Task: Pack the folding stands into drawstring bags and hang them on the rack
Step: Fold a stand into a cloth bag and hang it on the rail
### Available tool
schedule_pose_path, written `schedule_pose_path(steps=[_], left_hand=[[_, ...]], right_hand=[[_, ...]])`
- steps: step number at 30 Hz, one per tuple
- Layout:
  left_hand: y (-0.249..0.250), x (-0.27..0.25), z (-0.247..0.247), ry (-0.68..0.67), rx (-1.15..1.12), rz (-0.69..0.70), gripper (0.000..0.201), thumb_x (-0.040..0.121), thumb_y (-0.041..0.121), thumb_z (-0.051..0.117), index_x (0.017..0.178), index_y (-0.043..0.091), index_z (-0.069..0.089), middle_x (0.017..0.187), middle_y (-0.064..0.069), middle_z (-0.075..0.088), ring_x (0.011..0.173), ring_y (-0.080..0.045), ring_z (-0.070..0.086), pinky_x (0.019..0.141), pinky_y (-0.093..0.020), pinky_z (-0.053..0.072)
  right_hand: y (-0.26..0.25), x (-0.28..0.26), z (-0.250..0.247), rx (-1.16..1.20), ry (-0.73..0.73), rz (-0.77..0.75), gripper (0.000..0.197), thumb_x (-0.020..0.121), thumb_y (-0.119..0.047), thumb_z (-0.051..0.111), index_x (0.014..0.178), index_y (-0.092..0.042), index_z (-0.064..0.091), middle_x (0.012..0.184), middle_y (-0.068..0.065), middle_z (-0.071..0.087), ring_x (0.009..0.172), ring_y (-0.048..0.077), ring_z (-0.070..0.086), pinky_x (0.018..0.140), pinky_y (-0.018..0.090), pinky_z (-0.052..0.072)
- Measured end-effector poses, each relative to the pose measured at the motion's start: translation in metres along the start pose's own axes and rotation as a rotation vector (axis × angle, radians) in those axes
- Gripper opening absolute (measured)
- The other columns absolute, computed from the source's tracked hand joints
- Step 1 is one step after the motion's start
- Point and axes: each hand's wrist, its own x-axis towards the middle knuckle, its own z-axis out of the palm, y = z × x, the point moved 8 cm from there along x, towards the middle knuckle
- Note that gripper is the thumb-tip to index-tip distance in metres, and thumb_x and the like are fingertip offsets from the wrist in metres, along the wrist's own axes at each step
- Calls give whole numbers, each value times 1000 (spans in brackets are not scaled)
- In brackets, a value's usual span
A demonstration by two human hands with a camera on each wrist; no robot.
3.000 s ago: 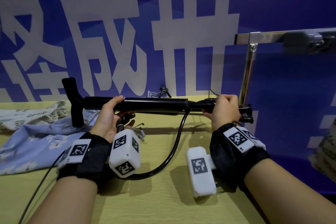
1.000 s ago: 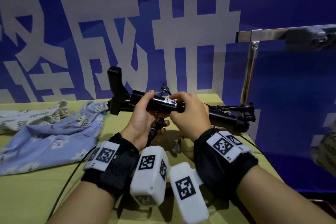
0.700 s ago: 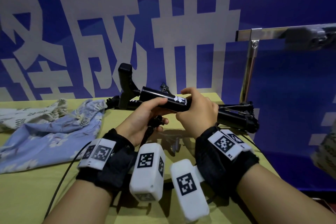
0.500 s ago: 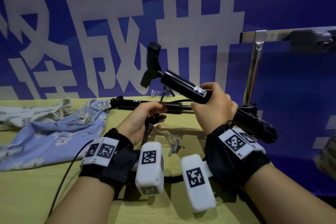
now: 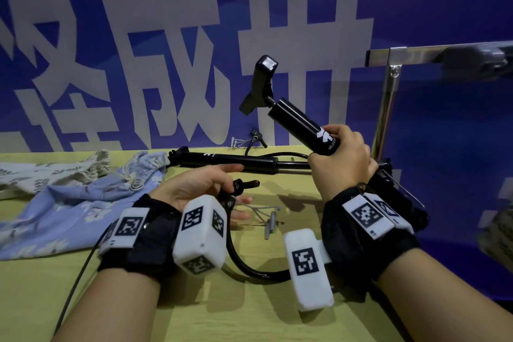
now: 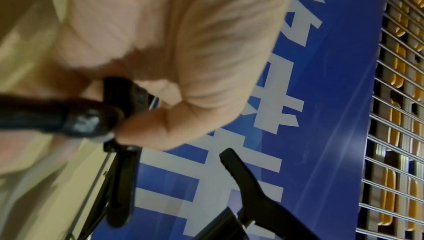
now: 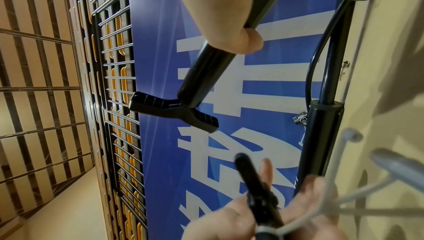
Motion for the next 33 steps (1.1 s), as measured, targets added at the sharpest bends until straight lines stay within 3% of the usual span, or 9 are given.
schedule_pose_path(steps=[5,9,15,18,21,23,27,30,33], left_hand=[[6,3,6,-53,-32,77,38,90,-19,29,103,1,58,102,-24,63,76,-30,71,63,-30,59],[17,15,-15,128,-245,254,23,93,-13,35,99,-5,56,98,-24,61,80,-29,67,55,-22,58],[16,25,-56,302,-442,298,19,99,11,41,86,0,51,59,-13,68,46,-16,66,47,-21,55],[16,24,-65,381,-515,326,18,101,15,38,96,1,48,75,-14,62,45,-18,64,39,-22,51],[13,18,-61,424,-391,290,22,103,19,36,98,3,50,85,-10,57,70,-22,60,38,-26,52],[8,15,-47,360,-222,203,25,103,21,34,100,4,52,87,-10,60,74,-25,61,38,-25,52],[0,9,-3,67,37,65,29,102,23,32,99,5,54,82,-8,71,49,-15,63,36,-17,44],[4,0,23,-135,160,97,26,97,17,34,105,2,54,74,-7,69,40,-10,48,33,-16,34],[12,-12,42,-329,128,201,22,85,9,48,104,0,53,72,-7,65,42,-10,46,36,-17,38]], right_hand=[[0,0,4,-37,-32,-12,36,77,-5,58,92,-35,44,94,-11,40,108,18,43,103,33,19],[6,0,12,-81,-100,-4,32,76,-6,58,93,-32,49,94,-10,42,107,19,44,100,34,21],[4,-1,13,-85,-103,-14,34,75,-6,61,90,-34,46,93,-11,43,105,19,48,98,34,24],[-3,-2,13,-92,-101,-56,32,76,-7,62,91,-32,49,92,-9,44,102,20,50,98,36,27],[-10,-4,16,-120,-130,-103,31,77,-10,65,100,-28,56,93,-9,45,99,17,50,96,35,28],[-11,-5,17,-136,-150,-111,32,78,-11,65,104,-29,57,93,-9,45,99,17,50,96,35,28],[-7,-5,18,-156,-153,-93,35,79,-10,63,107,-29,58,94,-10,44,102,19,50,96,35,29],[-5,-6,19,-204,-178,-74,40,82,-8,59,113,-33,58,99,-7,48,105,21,50,98,36,29],[0,-8,29,-279,-293,-62,50,83,-5,54,119,-38,58,113,-2,53,110,22,49,98,36,28]])
